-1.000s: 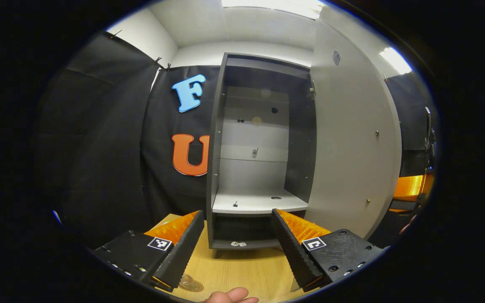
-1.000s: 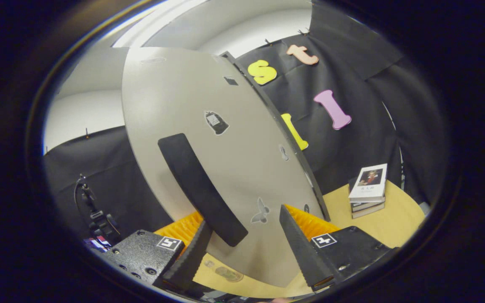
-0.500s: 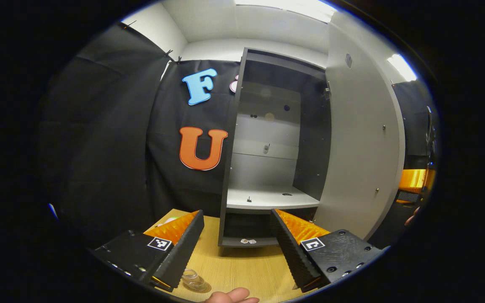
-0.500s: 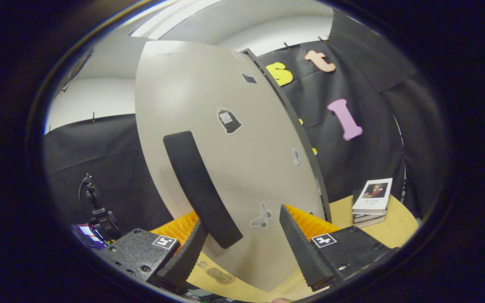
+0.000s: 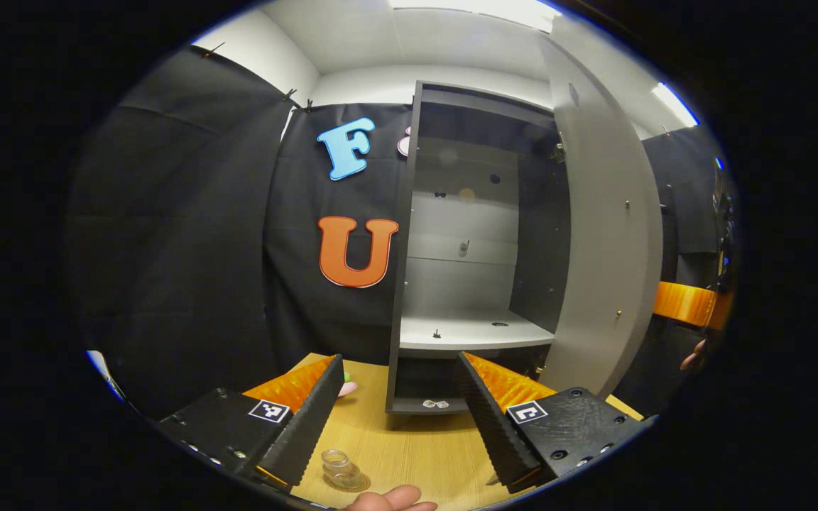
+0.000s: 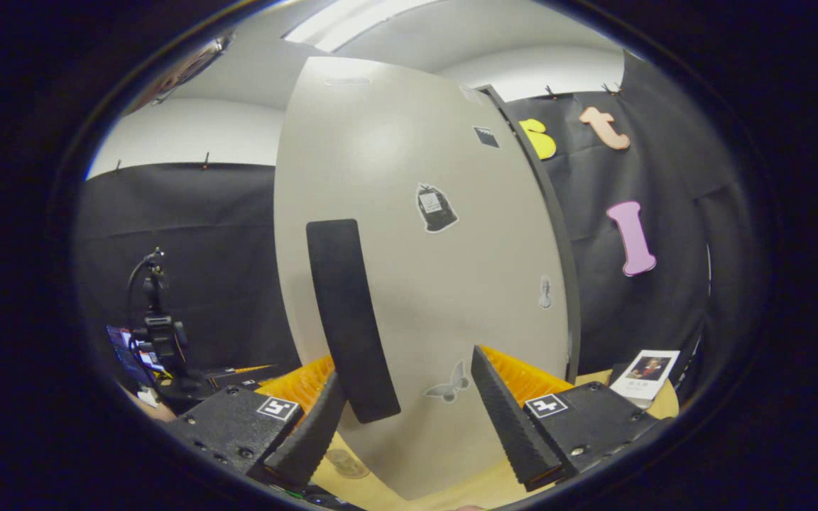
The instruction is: Open the cabinet door with the right hand, grasp the bottle in the cabinet with the left hand and place it on the coaster, then close the cabinet door with the right hand.
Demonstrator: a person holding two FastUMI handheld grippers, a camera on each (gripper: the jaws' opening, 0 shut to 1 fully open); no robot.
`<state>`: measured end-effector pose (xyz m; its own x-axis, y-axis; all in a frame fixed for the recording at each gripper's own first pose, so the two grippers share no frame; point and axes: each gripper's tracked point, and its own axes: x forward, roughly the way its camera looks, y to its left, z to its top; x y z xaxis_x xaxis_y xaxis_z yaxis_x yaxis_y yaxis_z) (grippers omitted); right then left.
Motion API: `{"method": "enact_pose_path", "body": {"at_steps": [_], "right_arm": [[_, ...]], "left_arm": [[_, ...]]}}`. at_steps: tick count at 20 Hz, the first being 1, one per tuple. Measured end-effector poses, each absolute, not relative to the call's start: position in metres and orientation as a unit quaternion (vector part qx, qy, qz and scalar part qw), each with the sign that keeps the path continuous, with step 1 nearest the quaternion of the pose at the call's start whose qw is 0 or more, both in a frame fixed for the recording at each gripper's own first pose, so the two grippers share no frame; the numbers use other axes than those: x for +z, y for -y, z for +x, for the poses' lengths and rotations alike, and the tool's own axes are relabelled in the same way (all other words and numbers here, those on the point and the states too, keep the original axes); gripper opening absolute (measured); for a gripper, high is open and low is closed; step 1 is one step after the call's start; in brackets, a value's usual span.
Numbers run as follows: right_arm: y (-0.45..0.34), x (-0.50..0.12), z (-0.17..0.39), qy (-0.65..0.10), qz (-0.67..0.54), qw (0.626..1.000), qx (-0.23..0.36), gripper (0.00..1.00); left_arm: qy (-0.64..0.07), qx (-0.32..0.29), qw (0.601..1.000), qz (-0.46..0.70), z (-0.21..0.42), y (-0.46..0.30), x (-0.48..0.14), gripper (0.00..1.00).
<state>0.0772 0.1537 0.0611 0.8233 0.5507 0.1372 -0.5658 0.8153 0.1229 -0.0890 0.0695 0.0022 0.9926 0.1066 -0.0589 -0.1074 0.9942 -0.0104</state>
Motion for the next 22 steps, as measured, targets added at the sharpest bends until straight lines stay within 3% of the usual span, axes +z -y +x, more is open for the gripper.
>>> {"method": "enact_pose_path", "body": {"at_steps": [12,19,20,22], "right_arm": [[-0.200,0.056,0.094,-0.009,0.119,0.912,0.393,1.00],[-0.204,0.061,0.090,-0.003,0.112,0.902,0.417,0.98],[-0.199,0.065,0.091,0.006,0.108,0.905,0.410,0.93],[-0.189,0.073,0.098,0.018,0.110,0.913,0.393,0.98]], "left_arm": [[-0.029,0.124,0.992,0.023,-0.119,-0.087,0.005,0.95],[-0.035,0.152,0.988,0.009,-0.125,-0.094,0.001,0.95],[-0.035,0.151,0.988,0.012,-0.123,-0.093,0.000,0.95],[-0.034,0.147,0.988,0.014,-0.118,-0.089,-0.003,0.95]]}}
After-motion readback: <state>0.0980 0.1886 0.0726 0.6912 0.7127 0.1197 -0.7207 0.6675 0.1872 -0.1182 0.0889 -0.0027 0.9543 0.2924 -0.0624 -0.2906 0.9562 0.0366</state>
